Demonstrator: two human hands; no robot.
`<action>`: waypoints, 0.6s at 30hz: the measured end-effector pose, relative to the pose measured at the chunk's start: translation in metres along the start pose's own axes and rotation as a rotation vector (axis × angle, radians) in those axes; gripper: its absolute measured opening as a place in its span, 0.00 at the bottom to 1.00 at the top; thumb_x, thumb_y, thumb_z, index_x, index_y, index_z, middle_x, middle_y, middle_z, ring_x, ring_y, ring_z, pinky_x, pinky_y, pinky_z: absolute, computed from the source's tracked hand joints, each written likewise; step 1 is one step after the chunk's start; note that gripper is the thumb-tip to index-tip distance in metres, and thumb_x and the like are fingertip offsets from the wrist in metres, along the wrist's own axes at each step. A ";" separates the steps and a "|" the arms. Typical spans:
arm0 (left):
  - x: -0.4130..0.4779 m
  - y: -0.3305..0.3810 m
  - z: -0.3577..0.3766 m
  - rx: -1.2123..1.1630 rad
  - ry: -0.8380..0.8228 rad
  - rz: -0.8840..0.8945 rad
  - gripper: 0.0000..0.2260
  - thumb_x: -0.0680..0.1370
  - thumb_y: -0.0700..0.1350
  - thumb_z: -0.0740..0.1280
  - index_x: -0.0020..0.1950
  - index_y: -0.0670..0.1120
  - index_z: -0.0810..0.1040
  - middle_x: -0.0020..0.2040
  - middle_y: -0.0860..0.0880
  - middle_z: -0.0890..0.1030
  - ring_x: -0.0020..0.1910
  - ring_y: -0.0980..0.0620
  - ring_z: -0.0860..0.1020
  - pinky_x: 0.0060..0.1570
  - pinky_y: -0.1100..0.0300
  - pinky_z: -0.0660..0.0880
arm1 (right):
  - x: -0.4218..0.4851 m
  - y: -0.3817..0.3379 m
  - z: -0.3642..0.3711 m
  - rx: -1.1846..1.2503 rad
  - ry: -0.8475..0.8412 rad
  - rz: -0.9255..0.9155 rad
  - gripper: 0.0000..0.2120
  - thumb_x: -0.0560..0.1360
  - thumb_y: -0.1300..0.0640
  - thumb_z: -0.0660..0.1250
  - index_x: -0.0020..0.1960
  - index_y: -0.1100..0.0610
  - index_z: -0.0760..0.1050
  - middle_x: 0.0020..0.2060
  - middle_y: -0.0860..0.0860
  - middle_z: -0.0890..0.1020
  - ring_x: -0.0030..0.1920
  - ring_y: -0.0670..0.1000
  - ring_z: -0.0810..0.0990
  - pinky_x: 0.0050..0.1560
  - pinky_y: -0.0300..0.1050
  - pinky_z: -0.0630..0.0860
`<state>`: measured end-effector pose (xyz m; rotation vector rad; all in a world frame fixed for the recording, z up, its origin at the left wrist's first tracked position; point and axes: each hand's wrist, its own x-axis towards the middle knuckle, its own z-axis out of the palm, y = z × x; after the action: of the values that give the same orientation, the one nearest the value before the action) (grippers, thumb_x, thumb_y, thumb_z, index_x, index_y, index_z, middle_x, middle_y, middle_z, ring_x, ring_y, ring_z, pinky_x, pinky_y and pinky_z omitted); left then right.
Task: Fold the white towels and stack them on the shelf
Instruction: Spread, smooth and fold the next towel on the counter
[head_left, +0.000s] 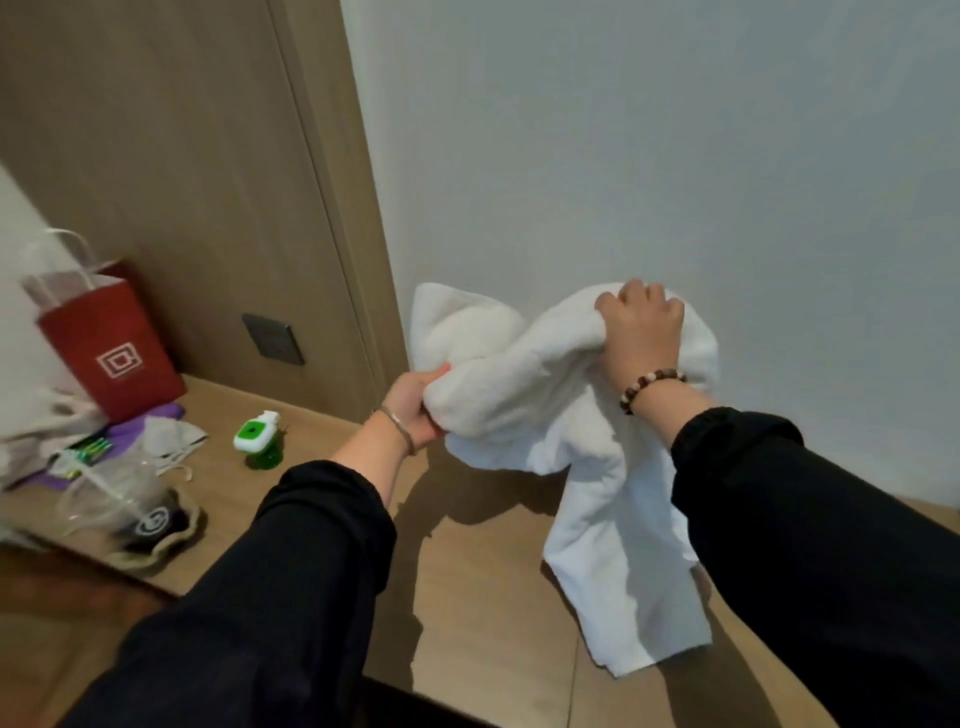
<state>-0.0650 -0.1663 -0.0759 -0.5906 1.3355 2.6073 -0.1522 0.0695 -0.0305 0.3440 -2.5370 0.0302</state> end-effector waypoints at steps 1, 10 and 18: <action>-0.002 -0.005 -0.018 0.214 0.116 -0.046 0.08 0.78 0.40 0.63 0.46 0.41 0.82 0.46 0.43 0.82 0.42 0.44 0.81 0.42 0.54 0.77 | -0.010 -0.003 0.010 -0.073 -0.170 -0.088 0.15 0.70 0.66 0.62 0.54 0.56 0.75 0.52 0.57 0.74 0.53 0.59 0.70 0.48 0.51 0.62; 0.007 -0.056 -0.077 1.589 0.449 0.239 0.29 0.75 0.40 0.60 0.76 0.48 0.58 0.72 0.44 0.65 0.69 0.42 0.64 0.65 0.51 0.66 | -0.081 -0.032 0.072 0.135 -0.713 0.053 0.35 0.74 0.41 0.61 0.76 0.46 0.51 0.77 0.52 0.48 0.76 0.56 0.48 0.70 0.67 0.49; 0.014 -0.130 -0.065 1.880 -0.032 0.258 0.42 0.75 0.62 0.62 0.76 0.55 0.35 0.79 0.49 0.43 0.77 0.46 0.48 0.72 0.43 0.49 | -0.152 -0.014 0.109 0.192 -1.005 -0.165 0.58 0.64 0.34 0.72 0.76 0.44 0.33 0.77 0.54 0.41 0.75 0.59 0.45 0.72 0.61 0.57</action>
<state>-0.0201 -0.1427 -0.2131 0.0240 2.8769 0.4665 -0.0859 0.0820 -0.2053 0.8004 -3.4900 0.0455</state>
